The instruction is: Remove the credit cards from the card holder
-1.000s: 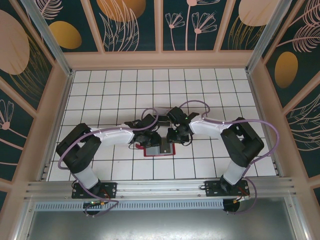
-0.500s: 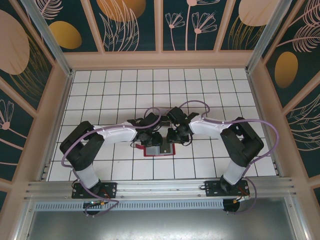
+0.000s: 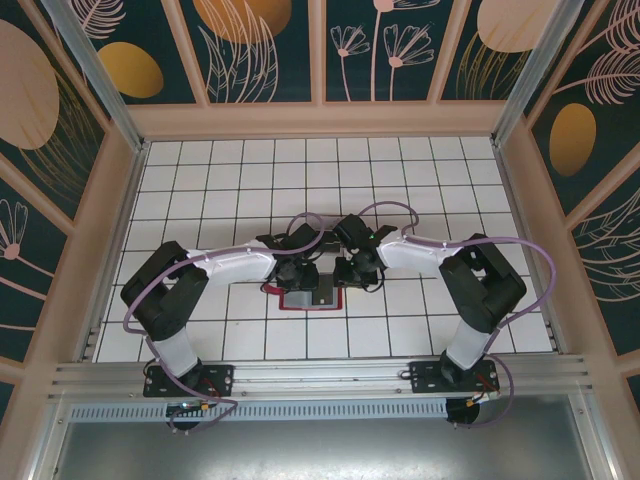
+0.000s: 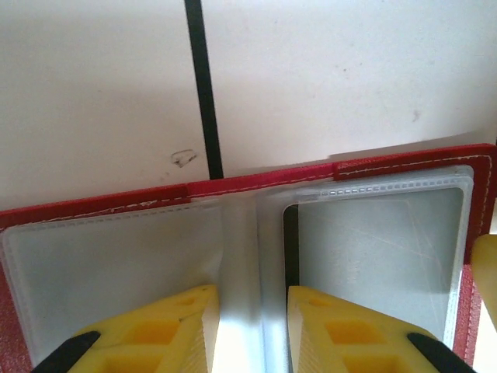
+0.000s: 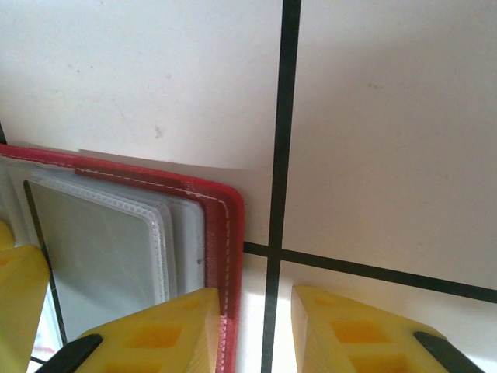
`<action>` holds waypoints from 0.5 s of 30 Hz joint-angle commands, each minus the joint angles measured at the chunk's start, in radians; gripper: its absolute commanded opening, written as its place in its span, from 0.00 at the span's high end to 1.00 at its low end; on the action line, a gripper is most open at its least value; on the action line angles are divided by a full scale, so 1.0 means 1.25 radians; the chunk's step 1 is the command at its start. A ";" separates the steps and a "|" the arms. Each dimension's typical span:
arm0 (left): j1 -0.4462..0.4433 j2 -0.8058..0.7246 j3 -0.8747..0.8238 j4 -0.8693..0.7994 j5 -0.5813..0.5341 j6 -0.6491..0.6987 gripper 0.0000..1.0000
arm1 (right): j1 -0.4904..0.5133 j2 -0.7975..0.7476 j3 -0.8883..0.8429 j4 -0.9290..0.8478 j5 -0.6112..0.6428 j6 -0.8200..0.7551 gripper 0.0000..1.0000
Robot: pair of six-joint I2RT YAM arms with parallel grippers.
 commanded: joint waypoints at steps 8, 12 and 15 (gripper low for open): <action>0.005 -0.024 0.002 -0.092 -0.052 0.009 0.71 | 0.005 -0.003 0.021 -0.029 0.019 -0.001 0.69; 0.004 -0.049 0.004 -0.100 -0.059 0.006 0.73 | 0.005 -0.018 0.030 -0.033 0.016 0.004 0.69; 0.004 -0.058 0.009 -0.101 -0.063 0.004 0.75 | 0.005 -0.027 0.034 -0.031 0.010 0.009 0.69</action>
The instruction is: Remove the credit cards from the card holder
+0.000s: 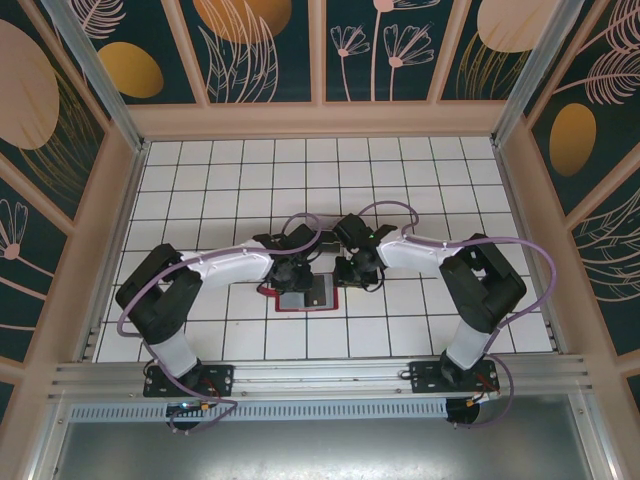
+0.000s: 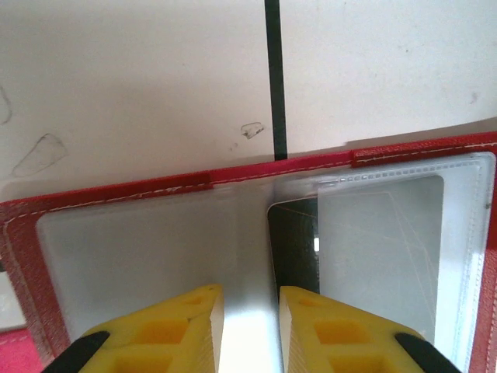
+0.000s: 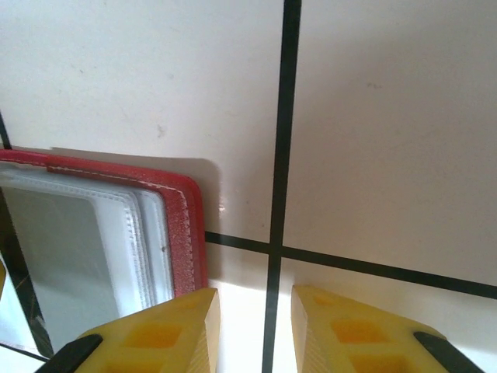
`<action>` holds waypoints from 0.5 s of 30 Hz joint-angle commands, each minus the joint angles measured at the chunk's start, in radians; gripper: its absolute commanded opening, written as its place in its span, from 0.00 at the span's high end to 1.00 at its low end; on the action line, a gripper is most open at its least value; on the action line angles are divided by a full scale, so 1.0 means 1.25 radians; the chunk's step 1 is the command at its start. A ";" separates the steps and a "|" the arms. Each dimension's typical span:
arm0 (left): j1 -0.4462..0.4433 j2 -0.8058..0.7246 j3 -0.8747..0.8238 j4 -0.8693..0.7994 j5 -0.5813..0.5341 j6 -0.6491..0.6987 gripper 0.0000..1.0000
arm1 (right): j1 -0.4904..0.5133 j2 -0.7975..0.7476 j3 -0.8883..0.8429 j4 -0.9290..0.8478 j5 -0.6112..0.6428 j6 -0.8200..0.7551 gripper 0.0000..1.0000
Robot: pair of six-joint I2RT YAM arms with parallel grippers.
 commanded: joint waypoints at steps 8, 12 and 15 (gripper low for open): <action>0.004 -0.060 0.012 -0.021 -0.037 -0.011 0.75 | 0.011 -0.040 0.038 -0.016 -0.005 0.019 0.68; 0.025 -0.083 -0.021 0.082 0.044 -0.037 0.75 | 0.021 -0.036 0.048 -0.005 -0.021 0.026 0.68; 0.061 -0.110 -0.110 0.209 0.149 -0.077 0.75 | 0.029 -0.024 0.047 0.014 -0.042 0.034 0.69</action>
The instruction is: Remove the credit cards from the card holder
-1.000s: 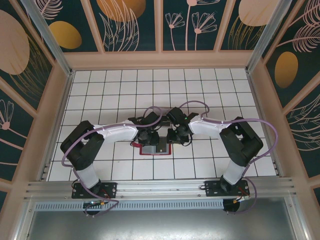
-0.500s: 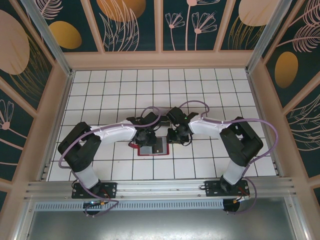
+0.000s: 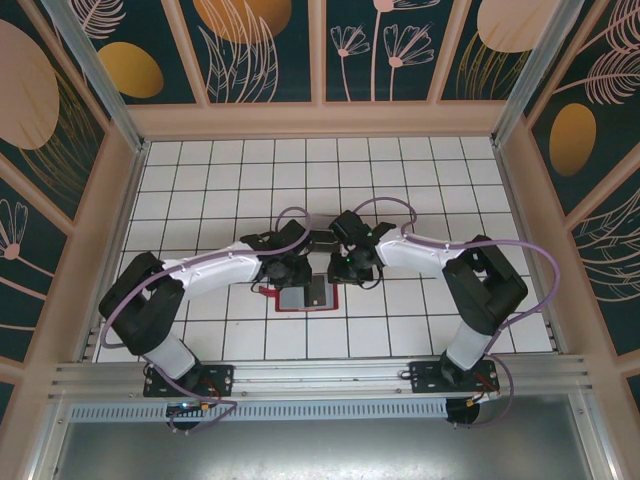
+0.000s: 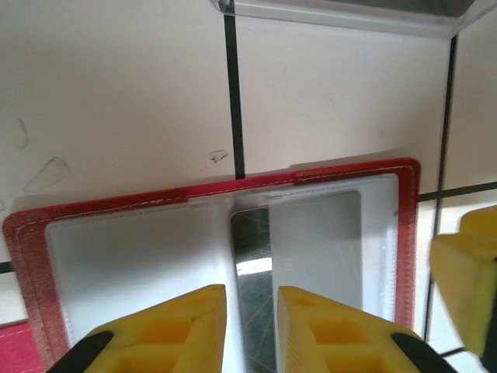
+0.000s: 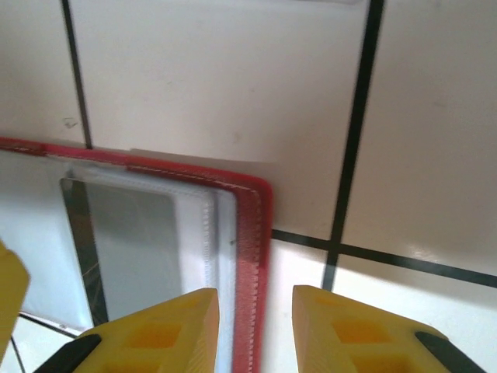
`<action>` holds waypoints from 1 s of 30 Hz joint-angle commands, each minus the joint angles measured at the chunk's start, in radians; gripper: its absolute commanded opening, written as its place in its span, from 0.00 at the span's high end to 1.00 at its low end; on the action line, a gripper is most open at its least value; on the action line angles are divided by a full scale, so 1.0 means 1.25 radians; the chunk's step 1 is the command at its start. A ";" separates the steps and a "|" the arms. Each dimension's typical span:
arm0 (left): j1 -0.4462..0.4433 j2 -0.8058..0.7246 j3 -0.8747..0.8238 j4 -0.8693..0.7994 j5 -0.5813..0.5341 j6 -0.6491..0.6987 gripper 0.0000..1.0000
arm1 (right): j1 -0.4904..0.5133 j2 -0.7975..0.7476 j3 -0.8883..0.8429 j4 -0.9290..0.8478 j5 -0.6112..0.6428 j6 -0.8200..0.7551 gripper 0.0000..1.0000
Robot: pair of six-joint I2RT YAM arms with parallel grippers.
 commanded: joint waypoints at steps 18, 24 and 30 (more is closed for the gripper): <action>0.059 -0.020 -0.120 0.213 0.171 -0.063 0.73 | 0.022 0.056 -0.031 0.084 -0.051 0.035 0.69; 0.060 -0.010 -0.125 0.212 0.171 -0.057 0.74 | 0.022 0.068 -0.036 0.075 -0.036 0.031 0.71; 0.061 0.002 -0.132 0.215 0.171 -0.055 0.74 | 0.022 0.073 -0.037 0.072 -0.032 0.029 0.74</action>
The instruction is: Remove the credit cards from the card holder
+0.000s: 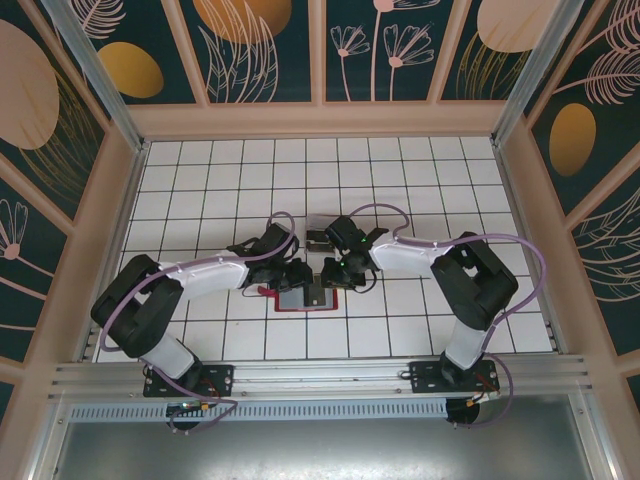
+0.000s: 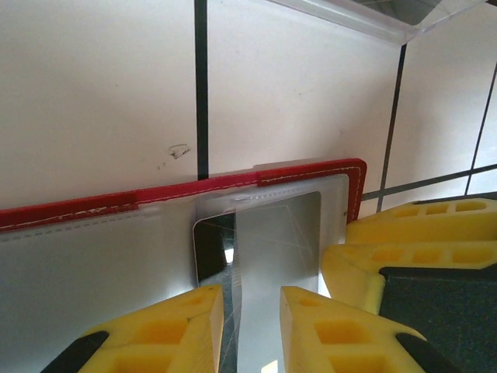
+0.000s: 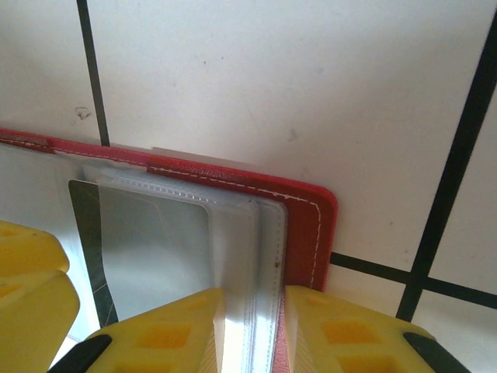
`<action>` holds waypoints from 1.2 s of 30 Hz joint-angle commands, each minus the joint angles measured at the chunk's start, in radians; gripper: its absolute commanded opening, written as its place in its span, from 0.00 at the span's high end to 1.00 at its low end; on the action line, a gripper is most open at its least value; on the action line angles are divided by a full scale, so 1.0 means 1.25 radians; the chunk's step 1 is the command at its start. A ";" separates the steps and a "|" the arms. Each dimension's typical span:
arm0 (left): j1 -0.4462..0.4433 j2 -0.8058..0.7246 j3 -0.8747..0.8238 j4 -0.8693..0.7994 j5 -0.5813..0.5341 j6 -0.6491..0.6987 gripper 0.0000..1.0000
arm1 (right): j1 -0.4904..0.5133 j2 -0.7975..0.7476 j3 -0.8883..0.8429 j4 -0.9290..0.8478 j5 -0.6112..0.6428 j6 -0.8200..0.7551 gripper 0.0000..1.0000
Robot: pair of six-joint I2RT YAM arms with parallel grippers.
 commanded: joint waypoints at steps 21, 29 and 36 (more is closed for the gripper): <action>0.005 0.033 -0.030 0.026 0.008 0.004 0.67 | 0.004 0.022 -0.019 -0.013 0.015 0.002 0.74; 0.004 0.045 -0.080 0.100 0.041 -0.011 0.69 | 0.004 0.024 -0.018 -0.014 0.013 0.002 0.74; 0.005 0.019 -0.111 0.138 0.045 -0.025 0.74 | 0.005 0.026 -0.013 -0.018 0.014 0.000 0.74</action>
